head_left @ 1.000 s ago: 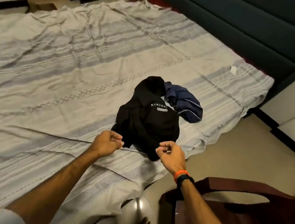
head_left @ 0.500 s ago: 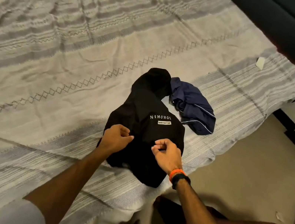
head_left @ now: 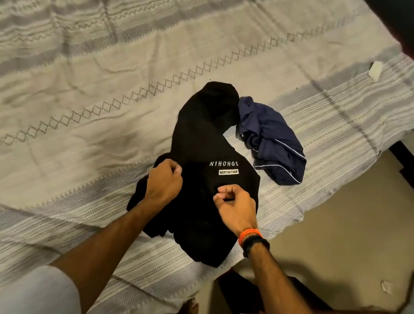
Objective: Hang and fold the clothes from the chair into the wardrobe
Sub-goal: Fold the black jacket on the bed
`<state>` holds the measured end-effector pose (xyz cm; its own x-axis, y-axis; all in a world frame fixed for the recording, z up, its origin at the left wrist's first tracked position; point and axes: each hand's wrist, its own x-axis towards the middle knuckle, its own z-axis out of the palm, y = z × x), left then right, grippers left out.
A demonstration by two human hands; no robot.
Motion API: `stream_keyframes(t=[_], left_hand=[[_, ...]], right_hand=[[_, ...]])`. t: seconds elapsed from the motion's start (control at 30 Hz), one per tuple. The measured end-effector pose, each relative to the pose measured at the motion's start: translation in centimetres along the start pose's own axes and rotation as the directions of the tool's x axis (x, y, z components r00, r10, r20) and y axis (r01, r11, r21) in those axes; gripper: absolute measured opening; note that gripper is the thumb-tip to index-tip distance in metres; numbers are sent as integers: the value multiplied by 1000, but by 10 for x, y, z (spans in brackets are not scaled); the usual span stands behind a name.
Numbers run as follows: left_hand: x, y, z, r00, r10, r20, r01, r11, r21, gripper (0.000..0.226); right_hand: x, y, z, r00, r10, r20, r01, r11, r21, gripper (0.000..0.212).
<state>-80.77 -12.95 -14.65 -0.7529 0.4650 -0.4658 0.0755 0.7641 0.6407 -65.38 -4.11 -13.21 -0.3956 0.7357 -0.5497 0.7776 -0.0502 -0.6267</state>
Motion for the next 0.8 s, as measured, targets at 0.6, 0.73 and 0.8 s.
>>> stream_keyframes(t=[0.6, 0.73, 0.8], left_hand=[[-199, 118, -132, 943, 329, 49, -193, 662, -725, 31], [-243, 126, -164, 947, 307, -96, -297, 720, -628, 52], [-254, 125, -181, 943, 291, -164, -324, 678, -660, 49]], right_hand=[[-124, -48, -84, 921, -388, -20, 387, 914, 121, 39], [-154, -57, -85, 881, -437, 182, 420, 899, 128, 43], [-170, -60, -82, 862, -428, 272, 395, 903, 168, 18]])
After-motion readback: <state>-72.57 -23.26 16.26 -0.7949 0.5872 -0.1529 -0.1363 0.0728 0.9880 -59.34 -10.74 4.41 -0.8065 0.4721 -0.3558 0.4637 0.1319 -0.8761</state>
